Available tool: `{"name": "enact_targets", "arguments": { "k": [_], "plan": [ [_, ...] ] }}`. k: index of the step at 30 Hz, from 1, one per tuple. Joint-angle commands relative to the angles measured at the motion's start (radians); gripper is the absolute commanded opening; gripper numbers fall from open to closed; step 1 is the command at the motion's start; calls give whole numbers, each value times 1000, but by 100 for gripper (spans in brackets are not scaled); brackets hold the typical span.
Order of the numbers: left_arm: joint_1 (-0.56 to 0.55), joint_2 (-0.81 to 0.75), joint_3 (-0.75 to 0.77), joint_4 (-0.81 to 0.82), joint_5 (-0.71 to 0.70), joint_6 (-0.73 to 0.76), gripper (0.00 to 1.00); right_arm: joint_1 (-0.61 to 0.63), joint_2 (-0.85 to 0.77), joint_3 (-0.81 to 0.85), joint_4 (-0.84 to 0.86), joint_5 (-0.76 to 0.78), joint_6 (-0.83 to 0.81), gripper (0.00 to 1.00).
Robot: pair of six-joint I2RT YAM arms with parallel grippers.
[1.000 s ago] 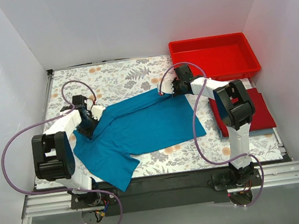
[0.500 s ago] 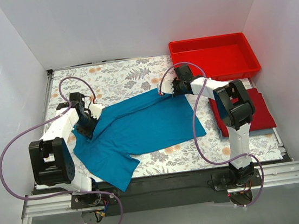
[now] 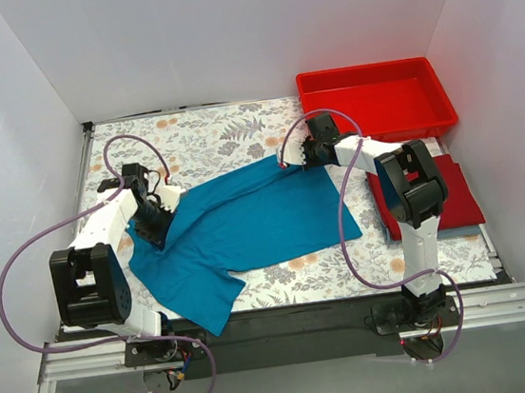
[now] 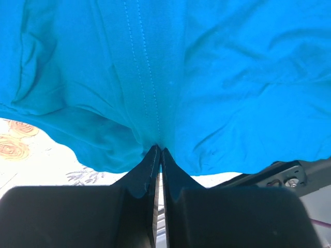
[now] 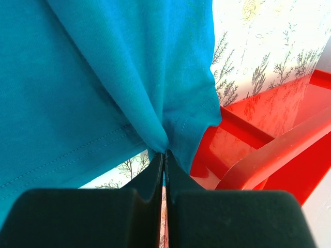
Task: Fold and stack the t-shirts
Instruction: Fold the tshirt
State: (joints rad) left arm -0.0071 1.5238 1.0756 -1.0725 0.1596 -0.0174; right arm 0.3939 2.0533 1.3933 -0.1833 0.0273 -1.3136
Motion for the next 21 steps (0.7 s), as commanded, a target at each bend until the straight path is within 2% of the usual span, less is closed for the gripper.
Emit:
{"name": "enact_targets", "arguments": {
  "k": [1, 4, 6, 7, 9, 10, 12, 13, 17, 18, 21],
  "plan": [
    [-5, -30, 18, -41, 31, 14, 0, -1, -5, 38, -13, 13, -32, 1],
    [-5, -22, -11, -21, -2, 13, 0, -1, -13, 21, -13, 13, -44, 1],
    [-4, -25, -37, 8, -25, 8, 12, -1, -22, 9, -13, 11, -55, 1],
    [-4, -28, -42, 19, -28, 2, 24, -1, -25, 1, -13, 14, -61, 1],
    [-1, -37, -31, 40, -13, -16, 31, -1, -31, -4, -13, 22, -64, 3],
    [2, -37, -22, 45, 0, -26, 34, -3, -33, -5, -15, 23, -67, 10],
    [37, -33, 18, 57, 33, -47, 35, -7, -42, -5, -15, 23, -72, 17],
    [50, -28, 33, 65, 43, -71, 36, -9, -47, -4, -18, 22, -75, 28],
    [130, 9, 96, 129, 81, -150, 37, -12, -91, 39, -83, -16, -49, 39],
    [163, 25, 110, 141, 83, -164, 37, -13, -102, 47, -102, -20, -44, 46],
    [214, 88, 139, 186, 81, -217, 37, -10, -140, 79, -195, -118, -10, 48]
  ]
}}
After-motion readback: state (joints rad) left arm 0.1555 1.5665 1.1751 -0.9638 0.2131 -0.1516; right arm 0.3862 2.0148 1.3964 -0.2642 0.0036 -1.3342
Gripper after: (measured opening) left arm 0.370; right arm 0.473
